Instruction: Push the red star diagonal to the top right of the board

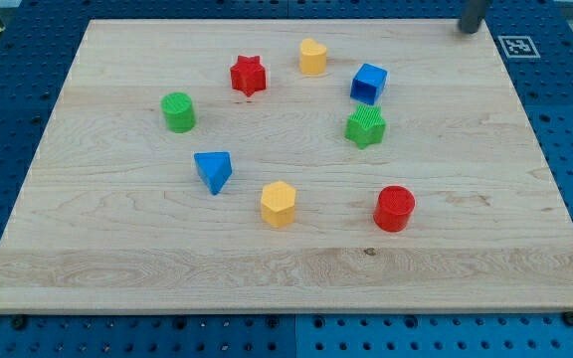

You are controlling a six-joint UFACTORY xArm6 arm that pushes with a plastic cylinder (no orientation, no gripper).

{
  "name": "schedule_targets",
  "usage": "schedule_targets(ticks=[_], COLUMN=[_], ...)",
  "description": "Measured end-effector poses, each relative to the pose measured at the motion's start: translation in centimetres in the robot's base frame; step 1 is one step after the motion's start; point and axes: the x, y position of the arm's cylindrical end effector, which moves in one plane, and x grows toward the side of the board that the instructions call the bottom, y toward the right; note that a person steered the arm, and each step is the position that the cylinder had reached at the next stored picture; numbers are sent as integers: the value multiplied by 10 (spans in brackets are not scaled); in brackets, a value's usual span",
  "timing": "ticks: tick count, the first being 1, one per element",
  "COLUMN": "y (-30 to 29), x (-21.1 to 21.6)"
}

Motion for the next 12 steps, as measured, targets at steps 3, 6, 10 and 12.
schedule_targets(ticks=[3,6,10,12], y=[-40,-97,-167,-179], x=[118,66,60,40])
